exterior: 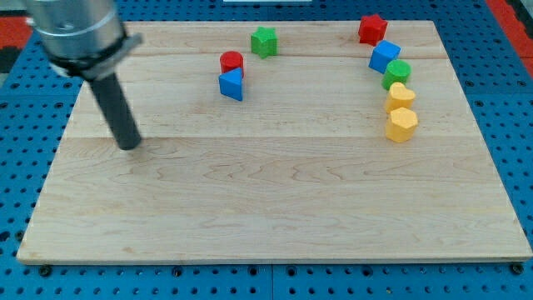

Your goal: Move your arm towards red circle

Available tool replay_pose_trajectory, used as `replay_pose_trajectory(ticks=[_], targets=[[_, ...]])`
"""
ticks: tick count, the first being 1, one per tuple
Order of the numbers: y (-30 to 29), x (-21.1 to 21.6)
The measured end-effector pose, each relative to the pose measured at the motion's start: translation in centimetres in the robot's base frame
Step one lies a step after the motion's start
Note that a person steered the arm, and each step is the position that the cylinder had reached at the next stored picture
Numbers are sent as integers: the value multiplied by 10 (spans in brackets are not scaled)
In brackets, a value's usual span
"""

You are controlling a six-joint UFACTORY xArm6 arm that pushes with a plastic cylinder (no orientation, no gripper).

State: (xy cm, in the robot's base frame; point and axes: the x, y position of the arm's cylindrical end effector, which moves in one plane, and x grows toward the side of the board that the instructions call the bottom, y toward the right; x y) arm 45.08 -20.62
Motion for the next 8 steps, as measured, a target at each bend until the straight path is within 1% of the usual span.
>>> replay_pose_trajectory(ticks=[3, 4, 5, 6, 7, 8], targets=[[-8, -8], [14, -60], [55, -99], [104, -107], [102, -154], [141, -182]])
